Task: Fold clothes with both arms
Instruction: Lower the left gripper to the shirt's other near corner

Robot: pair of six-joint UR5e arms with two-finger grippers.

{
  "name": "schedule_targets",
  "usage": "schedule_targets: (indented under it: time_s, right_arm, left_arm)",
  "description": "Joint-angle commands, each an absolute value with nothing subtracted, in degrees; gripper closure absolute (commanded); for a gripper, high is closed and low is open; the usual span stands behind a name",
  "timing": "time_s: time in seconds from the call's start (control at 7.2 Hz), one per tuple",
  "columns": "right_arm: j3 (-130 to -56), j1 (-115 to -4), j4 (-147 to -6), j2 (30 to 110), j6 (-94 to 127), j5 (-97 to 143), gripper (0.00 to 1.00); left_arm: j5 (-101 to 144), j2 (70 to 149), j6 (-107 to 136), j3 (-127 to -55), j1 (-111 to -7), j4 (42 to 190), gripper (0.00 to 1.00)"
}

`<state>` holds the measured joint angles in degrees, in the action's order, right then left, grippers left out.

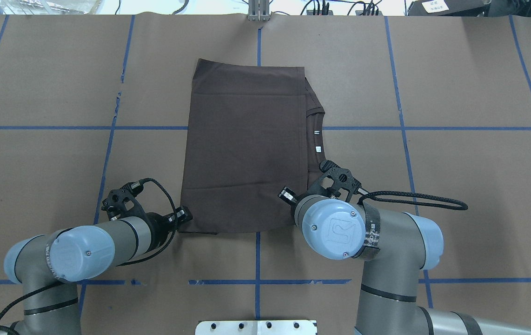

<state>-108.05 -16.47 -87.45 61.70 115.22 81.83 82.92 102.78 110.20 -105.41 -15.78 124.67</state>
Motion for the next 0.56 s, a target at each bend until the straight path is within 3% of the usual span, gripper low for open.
schedule_targets:
  time_s: [0.0,0.42]
  right_arm:
    - [-108.0,-16.4,-87.5,61.7,115.2,81.8,1.00]
    - [-108.1,-16.3,-87.5,62.0,115.2,81.8,1.00]
  left_arm:
    - [82.8,103.0,112.3,-105.7,-15.6,124.2,1.00]
    - [83.4,104.1,113.9,-106.1,-15.6,124.1,1.00]
